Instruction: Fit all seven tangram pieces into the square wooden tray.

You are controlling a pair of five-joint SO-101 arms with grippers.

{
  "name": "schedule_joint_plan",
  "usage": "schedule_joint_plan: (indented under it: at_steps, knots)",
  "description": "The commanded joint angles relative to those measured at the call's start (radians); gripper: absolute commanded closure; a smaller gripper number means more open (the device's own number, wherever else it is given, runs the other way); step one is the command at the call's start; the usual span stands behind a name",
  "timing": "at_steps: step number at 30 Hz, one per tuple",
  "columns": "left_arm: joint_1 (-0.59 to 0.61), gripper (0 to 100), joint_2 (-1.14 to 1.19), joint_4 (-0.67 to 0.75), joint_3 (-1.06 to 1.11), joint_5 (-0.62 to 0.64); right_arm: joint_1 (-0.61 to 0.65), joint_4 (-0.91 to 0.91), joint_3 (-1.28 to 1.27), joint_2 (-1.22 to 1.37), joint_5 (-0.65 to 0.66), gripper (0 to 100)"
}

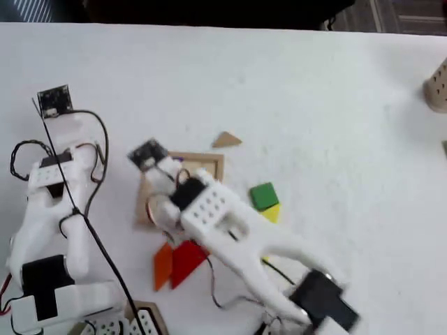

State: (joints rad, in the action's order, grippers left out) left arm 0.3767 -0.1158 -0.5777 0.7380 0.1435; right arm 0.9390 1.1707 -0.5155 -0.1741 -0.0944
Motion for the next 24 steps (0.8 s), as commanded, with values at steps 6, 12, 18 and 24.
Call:
schedule_joint_plan:
  at_steps: [6, 12, 18, 24]
  knots:
    - [0.005, 98, -0.002, 0.028, -0.043, 0.003, 0.303, -0.239, -0.364, -0.205, 0.104, 97.7]
    - [0.010, 98, -0.004, 0.028, -0.043, 0.008, 0.326, -0.369, -0.377, -0.071, 0.100, 97.9]
    - [0.074, 98, -0.004, 0.028, -0.063, 0.114, 0.303, -0.424, -0.338, -0.004, 0.098, 98.1]
    - [0.151, 98, -0.004, 0.078, -0.058, 0.299, 0.183, -0.495, -0.333, -0.008, 0.038, 98.1]
